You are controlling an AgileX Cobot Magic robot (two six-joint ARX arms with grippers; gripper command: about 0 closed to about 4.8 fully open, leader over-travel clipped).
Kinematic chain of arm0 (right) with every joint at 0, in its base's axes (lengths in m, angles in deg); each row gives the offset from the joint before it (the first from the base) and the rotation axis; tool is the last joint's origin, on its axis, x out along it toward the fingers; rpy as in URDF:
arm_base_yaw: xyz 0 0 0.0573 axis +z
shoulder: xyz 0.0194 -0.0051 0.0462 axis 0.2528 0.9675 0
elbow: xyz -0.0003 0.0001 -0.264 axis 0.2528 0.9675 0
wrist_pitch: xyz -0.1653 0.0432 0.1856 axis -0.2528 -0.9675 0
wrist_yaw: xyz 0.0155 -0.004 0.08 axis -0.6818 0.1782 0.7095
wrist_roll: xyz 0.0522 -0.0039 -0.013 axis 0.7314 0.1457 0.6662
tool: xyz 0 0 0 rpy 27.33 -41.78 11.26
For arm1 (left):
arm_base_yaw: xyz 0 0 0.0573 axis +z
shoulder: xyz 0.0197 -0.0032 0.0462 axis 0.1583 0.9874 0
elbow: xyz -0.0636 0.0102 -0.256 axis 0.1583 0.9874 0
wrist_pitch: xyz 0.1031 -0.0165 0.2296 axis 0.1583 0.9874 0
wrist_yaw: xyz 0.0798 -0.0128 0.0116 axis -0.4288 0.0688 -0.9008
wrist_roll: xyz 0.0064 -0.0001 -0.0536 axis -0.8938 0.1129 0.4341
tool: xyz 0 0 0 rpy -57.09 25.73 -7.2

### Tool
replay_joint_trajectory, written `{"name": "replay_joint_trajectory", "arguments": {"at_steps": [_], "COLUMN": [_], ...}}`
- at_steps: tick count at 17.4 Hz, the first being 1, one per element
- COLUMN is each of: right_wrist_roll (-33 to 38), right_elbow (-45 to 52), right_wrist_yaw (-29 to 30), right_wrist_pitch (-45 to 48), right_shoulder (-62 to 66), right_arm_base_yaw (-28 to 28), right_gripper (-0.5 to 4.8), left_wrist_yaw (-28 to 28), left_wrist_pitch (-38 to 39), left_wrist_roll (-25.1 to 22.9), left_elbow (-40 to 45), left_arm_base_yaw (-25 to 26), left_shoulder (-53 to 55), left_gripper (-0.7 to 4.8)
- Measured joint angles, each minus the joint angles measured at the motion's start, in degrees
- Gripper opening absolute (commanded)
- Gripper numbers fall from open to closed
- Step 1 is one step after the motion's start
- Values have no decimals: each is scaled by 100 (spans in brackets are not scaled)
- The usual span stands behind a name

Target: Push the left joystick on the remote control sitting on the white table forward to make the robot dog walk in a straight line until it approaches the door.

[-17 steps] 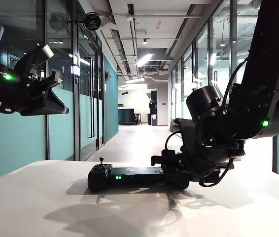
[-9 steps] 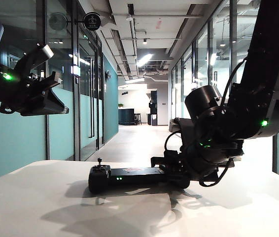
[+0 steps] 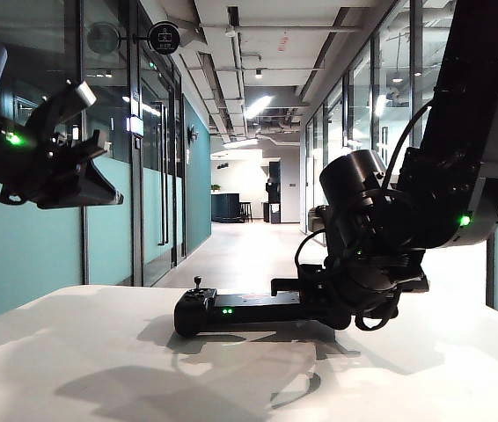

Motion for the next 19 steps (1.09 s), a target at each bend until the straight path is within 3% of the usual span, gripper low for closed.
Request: {"name": "replay_joint_trajectory", "arguments": {"at_steps": [3,9,13,19], "right_wrist_roll": [50,136,177,179], "right_elbow": [4,4,4,4], "right_wrist_yaw": [2,4,11,11], "right_wrist_pitch": [-9,-83,-90,-92], "right_shoulder": [2,2,2,2], "right_arm_base_yaw": [0,0,0,0], "right_gripper": [147,147,147,148], "left_wrist_yaw": [70,815,907,909], "left_wrist_pitch": [-15,13,304,844], "left_wrist_roll": [0,-59,-162,-761], "left_elbow": [-205,-1224,-1517,-2249], "left_arm_base_yaw": [0,-234,-363,-422], "left_shoulder": [258,1416,1864,2516], "left_gripper": [-5,-5,-6,-6]}}
